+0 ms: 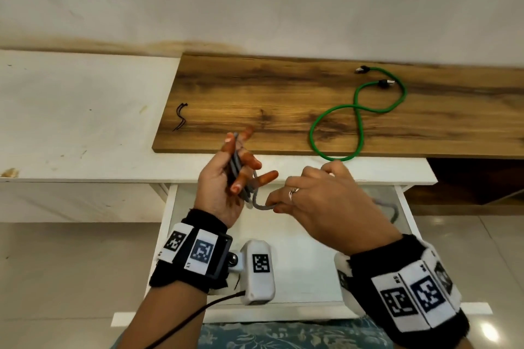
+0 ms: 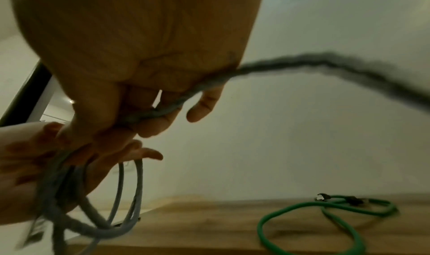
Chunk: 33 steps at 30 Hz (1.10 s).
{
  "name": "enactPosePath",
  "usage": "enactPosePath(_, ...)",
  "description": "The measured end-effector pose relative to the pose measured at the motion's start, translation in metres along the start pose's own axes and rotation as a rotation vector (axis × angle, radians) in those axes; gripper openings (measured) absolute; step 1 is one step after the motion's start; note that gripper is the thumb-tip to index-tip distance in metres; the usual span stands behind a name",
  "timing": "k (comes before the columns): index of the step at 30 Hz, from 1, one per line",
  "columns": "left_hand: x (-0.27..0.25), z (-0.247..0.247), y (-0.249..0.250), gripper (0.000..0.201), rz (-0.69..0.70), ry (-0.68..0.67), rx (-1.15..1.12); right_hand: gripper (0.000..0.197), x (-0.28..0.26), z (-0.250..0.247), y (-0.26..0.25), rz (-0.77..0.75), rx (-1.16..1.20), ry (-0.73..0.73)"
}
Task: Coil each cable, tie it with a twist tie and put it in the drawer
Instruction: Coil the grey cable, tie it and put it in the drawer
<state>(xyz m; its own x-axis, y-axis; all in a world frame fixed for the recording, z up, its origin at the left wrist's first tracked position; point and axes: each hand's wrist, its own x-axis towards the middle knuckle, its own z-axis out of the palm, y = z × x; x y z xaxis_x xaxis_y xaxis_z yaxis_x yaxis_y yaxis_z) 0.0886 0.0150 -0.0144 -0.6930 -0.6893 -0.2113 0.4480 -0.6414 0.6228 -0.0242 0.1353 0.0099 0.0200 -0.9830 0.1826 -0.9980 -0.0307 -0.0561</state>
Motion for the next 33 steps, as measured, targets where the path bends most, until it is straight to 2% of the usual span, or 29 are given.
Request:
enactPosePath(4,-0.003,0.009,-0.006,0.049,-0.133,-0.018,0.137,0.028,-0.005,-0.016,0.009,0.040,0.079,0.186)
enactPosePath(8,-0.006,0.009,-0.011,0.057,-0.274,-0.111,0.249,0.027,-0.005,-0.020,0.016,0.076,0.247,0.267)
enactPosePath(12,-0.011,0.010,-0.020,0.049,-0.394,-0.167,0.416,0.032,-0.006,-0.010,0.021,0.120,0.392,0.296)
enactPosePath(14,-0.011,0.009,-0.023,0.053,-0.442,-0.176,0.500,0.040,-0.006,-0.003,0.027,0.155,0.401,0.303)
enactPosePath(18,-0.008,0.005,-0.022,0.051,-0.599,-0.300,0.530,0.060,-0.010,0.014,0.041,0.309,0.422,0.251)
enactPosePath(20,-0.007,-0.001,-0.019,0.055,-0.683,-0.350,0.503,0.061,-0.013,0.019,0.047,0.375,0.425,0.237)
enactPosePath(22,-0.005,-0.007,-0.015,0.058,-0.737,-0.415,0.383,0.057,-0.018,0.024,0.055,0.473,0.494,0.259)
enactPosePath(25,-0.001,-0.012,-0.006,0.057,-0.723,-0.524,0.150,0.032,-0.026,0.039,0.070,0.619,0.497,0.246)
enactPosePath(26,-0.001,-0.012,-0.004,0.057,-0.709,-0.546,0.107,0.028,-0.027,0.043,0.072,0.644,0.489,0.191)
enactPosePath(29,0.000,-0.013,-0.001,0.060,-0.685,-0.609,-0.017,0.041,-0.024,0.057,0.066,0.641,0.537,-0.037)
enactPosePath(33,-0.001,-0.022,0.001,0.066,-0.630,-0.625,-0.189,0.037,-0.014,0.063,0.051,0.655,0.490,-0.110)
